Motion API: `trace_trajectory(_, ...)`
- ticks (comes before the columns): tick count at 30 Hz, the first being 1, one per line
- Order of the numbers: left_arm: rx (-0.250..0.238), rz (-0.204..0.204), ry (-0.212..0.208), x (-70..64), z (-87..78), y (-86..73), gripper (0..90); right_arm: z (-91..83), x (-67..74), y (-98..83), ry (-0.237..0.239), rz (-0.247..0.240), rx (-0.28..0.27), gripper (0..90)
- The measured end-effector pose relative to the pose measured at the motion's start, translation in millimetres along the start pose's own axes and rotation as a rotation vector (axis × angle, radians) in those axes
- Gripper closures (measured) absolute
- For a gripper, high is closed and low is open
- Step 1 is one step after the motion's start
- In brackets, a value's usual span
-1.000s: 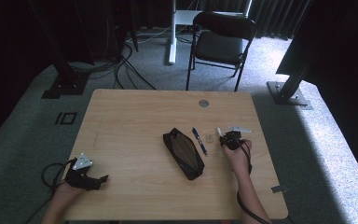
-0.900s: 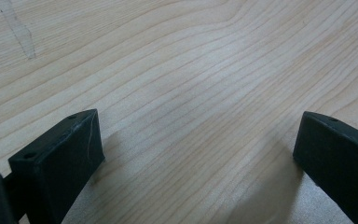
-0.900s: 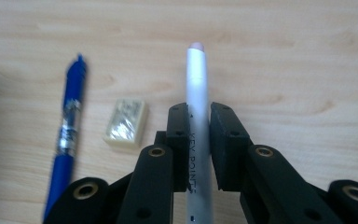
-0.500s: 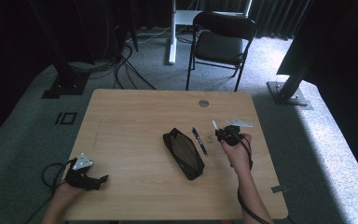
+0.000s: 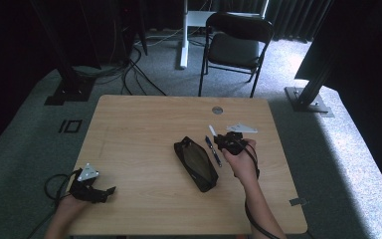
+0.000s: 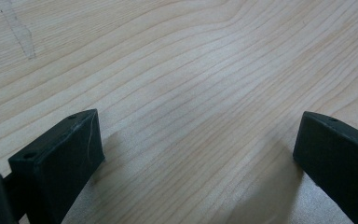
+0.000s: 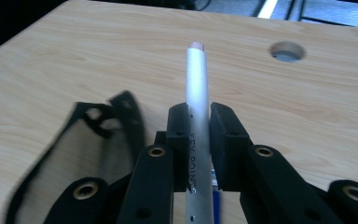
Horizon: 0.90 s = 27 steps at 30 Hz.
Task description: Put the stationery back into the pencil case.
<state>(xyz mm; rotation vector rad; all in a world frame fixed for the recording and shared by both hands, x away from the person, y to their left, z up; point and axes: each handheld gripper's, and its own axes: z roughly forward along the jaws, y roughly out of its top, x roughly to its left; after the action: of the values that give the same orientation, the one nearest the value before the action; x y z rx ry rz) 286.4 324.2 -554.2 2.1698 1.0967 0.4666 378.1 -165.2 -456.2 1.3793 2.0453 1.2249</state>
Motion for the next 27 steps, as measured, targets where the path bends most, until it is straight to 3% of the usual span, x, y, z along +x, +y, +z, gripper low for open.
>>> trace_trajectory(10,0.000,0.002,0.000,0.1,0.0,0.0,1.6,1.8,33.4,5.8,0.078,-0.037,-0.009,78.4)
trace_trajectory(19,0.000,0.001,0.000,0.1,0.0,0.0,1.6,11.8,56.6,-0.3,0.138,-0.060,0.020,78.4)
trace_trajectory(27,0.000,0.001,0.000,0.1,0.0,0.0,1.6,22.3,63.4,-8.3,0.133,-0.078,0.082,78.4)
